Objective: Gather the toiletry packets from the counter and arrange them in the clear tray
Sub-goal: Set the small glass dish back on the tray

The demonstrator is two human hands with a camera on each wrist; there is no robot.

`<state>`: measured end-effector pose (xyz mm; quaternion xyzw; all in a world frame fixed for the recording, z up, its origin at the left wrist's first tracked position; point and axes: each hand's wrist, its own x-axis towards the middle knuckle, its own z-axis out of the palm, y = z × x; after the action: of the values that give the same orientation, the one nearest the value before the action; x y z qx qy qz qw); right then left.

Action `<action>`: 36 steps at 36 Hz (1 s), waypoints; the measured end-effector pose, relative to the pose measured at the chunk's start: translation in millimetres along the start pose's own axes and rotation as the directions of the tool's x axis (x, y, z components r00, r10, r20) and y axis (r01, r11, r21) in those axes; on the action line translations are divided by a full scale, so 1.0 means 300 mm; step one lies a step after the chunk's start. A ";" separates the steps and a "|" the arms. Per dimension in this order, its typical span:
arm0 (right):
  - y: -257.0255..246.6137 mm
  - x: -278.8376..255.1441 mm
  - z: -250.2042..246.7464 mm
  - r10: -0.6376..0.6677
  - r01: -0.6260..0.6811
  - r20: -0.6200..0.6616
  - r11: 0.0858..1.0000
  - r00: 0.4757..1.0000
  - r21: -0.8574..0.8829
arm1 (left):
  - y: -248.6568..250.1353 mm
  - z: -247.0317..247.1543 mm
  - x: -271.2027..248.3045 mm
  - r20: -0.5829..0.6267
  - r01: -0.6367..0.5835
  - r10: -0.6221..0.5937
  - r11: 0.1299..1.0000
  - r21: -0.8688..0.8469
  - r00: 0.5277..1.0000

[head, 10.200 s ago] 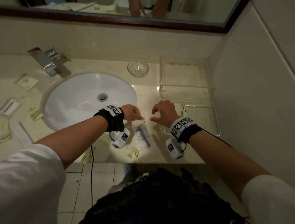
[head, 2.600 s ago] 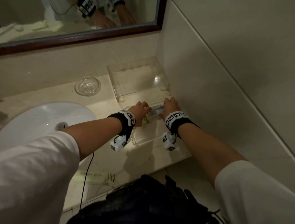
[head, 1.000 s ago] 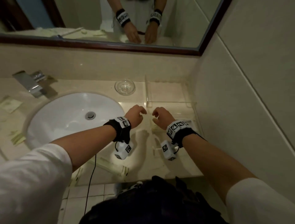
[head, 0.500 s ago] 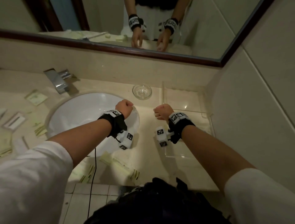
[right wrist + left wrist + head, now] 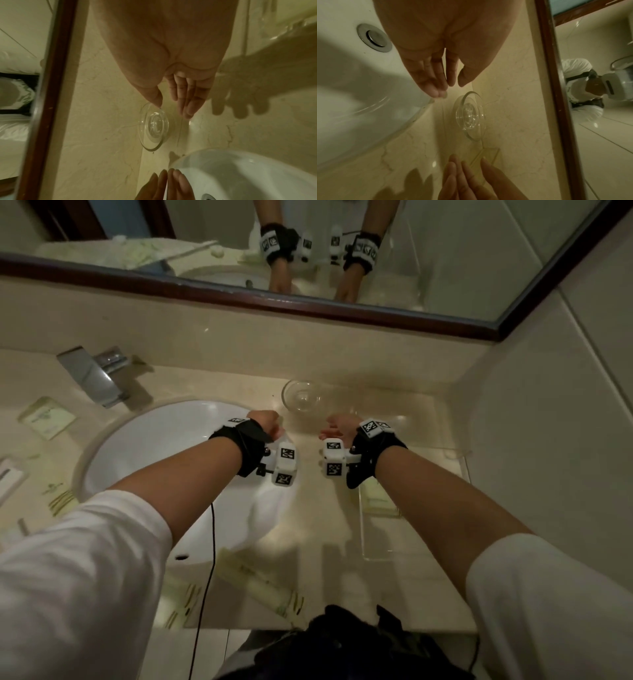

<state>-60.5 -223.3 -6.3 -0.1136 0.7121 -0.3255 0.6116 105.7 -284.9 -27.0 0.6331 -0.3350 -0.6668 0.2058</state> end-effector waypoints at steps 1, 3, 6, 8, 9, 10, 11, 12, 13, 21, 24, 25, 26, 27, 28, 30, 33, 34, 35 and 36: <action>-0.001 0.020 0.005 0.011 -0.011 -0.024 1.000 1.000 0.012 | 0.003 0.005 0.005 0.016 0.018 -0.018 1.000 -0.016 1.000; 0.005 0.063 0.013 0.018 -0.017 -0.043 0.999 0.999 0.032 | 0.007 0.009 0.025 0.056 0.043 -0.038 0.996 -0.083 0.998; -0.004 0.074 0.039 0.028 -0.025 -0.041 0.997 0.999 0.067 | 0.016 0.011 0.053 0.064 0.021 -0.015 0.996 -0.092 0.998; -0.011 0.095 0.047 0.028 -0.024 -0.034 0.995 0.999 0.093 | 0.028 0.021 0.070 0.081 0.046 -0.036 0.991 -0.127 0.996; -0.015 0.107 0.051 0.034 -0.031 -0.026 0.995 0.999 0.095 | 0.032 0.026 0.077 0.082 0.033 -0.025 0.994 -0.101 0.996; -0.019 0.121 0.056 0.036 -0.033 -0.028 0.994 0.999 0.105 | 0.036 0.029 0.090 0.074 0.009 -0.004 0.997 -0.071 0.997; -0.022 0.131 0.059 0.036 -0.033 -0.033 0.994 0.999 0.107 | 0.041 0.032 0.099 0.068 -0.012 0.016 0.998 -0.066 0.998; -0.023 0.145 0.062 0.034 -0.030 -0.031 0.993 0.999 0.110 | 0.044 0.035 0.111 0.068 -0.032 0.036 0.997 -0.071 0.997; -0.025 0.155 0.064 0.033 -0.031 -0.021 0.994 0.999 0.103 | 0.046 0.037 0.119 0.069 -0.048 0.052 0.997 -0.060 0.996; -0.025 0.237 0.068 -0.020 0.020 -0.001 1.000 1.000 0.023 | 0.052 0.042 0.149 0.057 -0.113 0.108 0.991 0.078 0.992; -0.025 0.261 0.078 -0.031 0.032 0.005 0.997 1.000 -0.066 | 0.049 0.043 0.154 0.055 -0.117 0.112 0.989 0.092 0.992; -0.027 0.268 0.081 -0.035 0.035 0.001 0.998 0.999 -0.054 | 0.050 0.045 0.152 0.055 -0.117 0.112 0.989 0.088 0.992; -0.031 0.264 0.085 -0.038 0.038 -0.005 0.998 0.999 -0.042 | 0.052 0.048 0.149 0.054 -0.118 0.113 0.989 0.094 0.992; -0.036 0.257 0.090 -0.041 0.040 -0.012 0.998 0.999 -0.038 | 0.052 0.050 0.151 0.051 -0.123 0.117 0.985 0.123 0.992; -0.038 0.253 0.092 -0.047 0.047 -0.018 0.998 0.999 -0.045 | 0.054 0.051 0.148 0.053 -0.129 0.122 0.978 0.167 0.991; -0.032 0.257 0.092 -0.086 0.085 -0.011 0.996 0.996 -0.030 | 0.054 0.049 0.147 0.055 -0.137 0.127 0.958 0.251 0.990; -0.014 0.249 0.091 -0.150 0.151 -0.016 0.989 0.988 0.010 | 0.058 0.043 0.137 0.057 -0.132 0.121 0.955 0.267 0.991; -0.010 0.244 0.092 -0.171 0.172 -0.033 0.985 0.985 0.017 | 0.061 0.043 0.132 0.062 -0.130 0.118 0.960 0.247 0.991; -0.007 0.244 0.093 -0.194 0.196 -0.051 0.980 0.980 0.032 | 0.063 0.044 0.125 0.076 -0.132 0.119 0.969 0.209 0.990; -0.005 0.238 0.093 -0.214 0.218 -0.064 0.974 0.975 0.054 | 0.067 0.046 0.118 0.089 -0.130 0.118 0.979 0.155 0.989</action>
<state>-50.6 -273.5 -63.3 -0.1622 0.7026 -0.4149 0.5550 85.1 -321.0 -38.1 0.5983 -0.4344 -0.6483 0.1818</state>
